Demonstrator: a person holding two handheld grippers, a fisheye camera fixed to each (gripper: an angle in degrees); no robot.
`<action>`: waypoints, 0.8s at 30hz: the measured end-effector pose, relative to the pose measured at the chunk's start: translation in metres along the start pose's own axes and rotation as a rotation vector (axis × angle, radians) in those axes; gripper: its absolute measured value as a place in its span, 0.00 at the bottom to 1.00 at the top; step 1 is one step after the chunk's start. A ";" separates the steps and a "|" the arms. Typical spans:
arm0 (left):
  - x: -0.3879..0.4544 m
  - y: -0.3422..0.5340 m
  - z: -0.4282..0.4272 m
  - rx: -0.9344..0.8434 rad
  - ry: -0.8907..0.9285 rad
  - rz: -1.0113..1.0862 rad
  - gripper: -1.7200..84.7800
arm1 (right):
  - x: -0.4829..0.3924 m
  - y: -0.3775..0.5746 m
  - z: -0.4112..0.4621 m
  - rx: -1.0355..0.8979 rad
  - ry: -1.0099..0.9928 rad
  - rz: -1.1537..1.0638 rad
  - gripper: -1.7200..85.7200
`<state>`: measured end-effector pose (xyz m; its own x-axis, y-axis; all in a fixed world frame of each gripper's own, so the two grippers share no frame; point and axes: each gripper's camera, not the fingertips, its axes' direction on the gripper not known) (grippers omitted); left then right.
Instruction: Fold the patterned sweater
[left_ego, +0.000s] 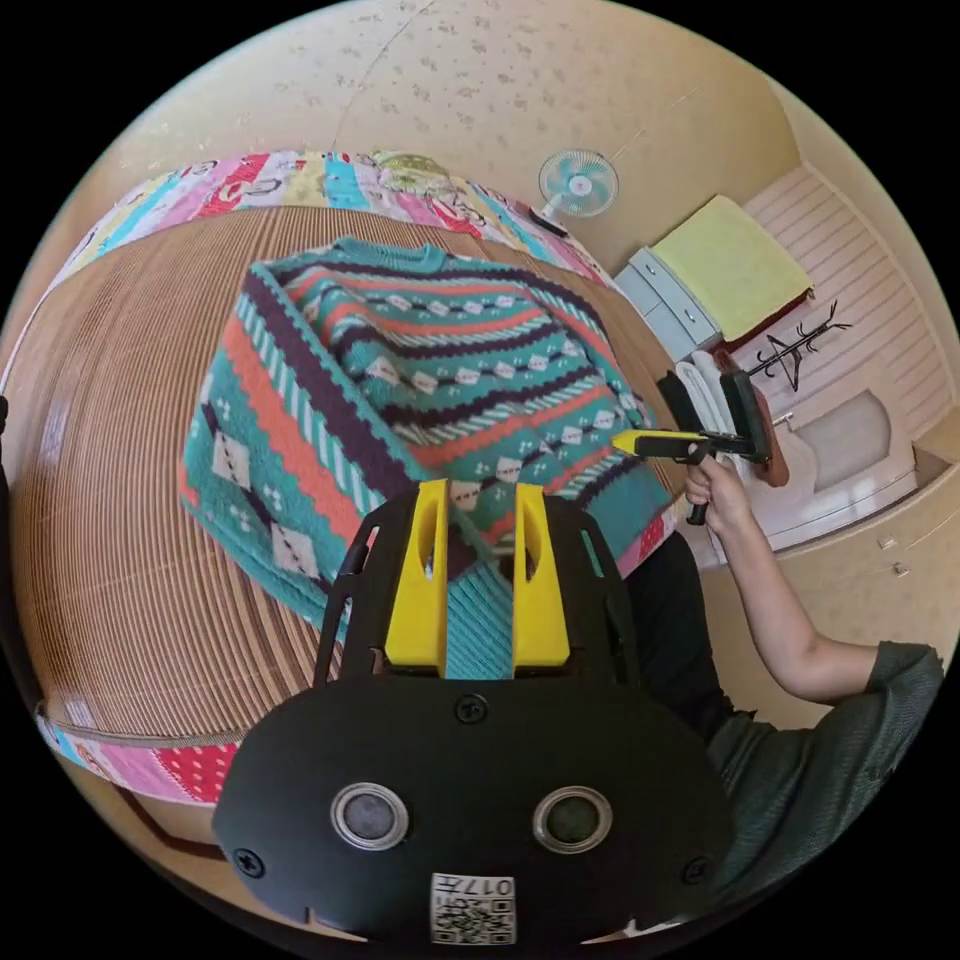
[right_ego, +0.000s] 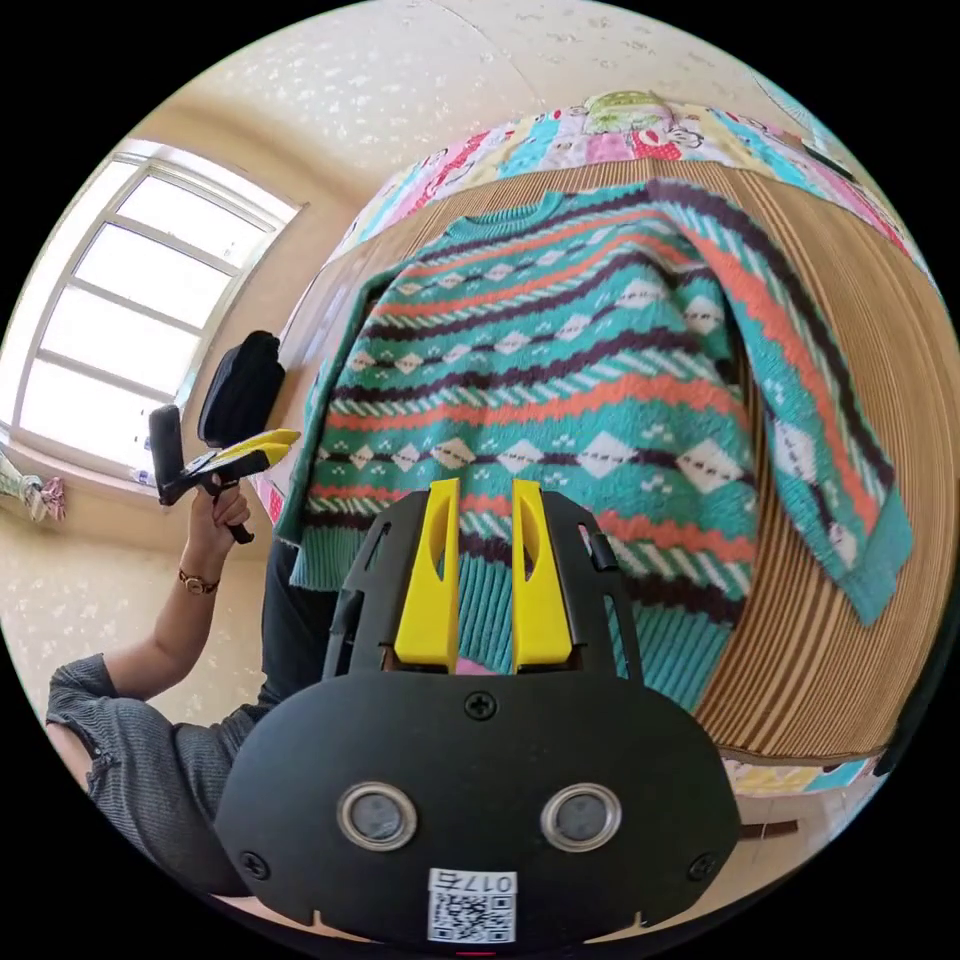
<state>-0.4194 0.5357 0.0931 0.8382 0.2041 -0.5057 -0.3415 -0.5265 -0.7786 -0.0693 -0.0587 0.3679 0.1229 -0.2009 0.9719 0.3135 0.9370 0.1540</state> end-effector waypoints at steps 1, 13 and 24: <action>0.013 0.020 -0.006 0.018 -0.040 0.001 0.15 | 0.000 0.009 0.008 0.007 0.015 -0.005 0.11; 0.068 0.093 -0.101 0.002 -0.381 0.080 0.17 | 0.018 0.075 0.002 0.066 0.078 0.089 0.05; -0.180 0.274 -0.498 1.054 0.137 -0.595 0.06 | -0.073 0.110 -0.034 0.036 -0.003 -0.271 0.03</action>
<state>-0.4522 -0.0568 0.1557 0.9977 0.0624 0.0267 -0.0129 0.5609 -0.8278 -0.0120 0.0495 0.3077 0.0362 -0.4444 0.8951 0.3008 0.8590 0.4143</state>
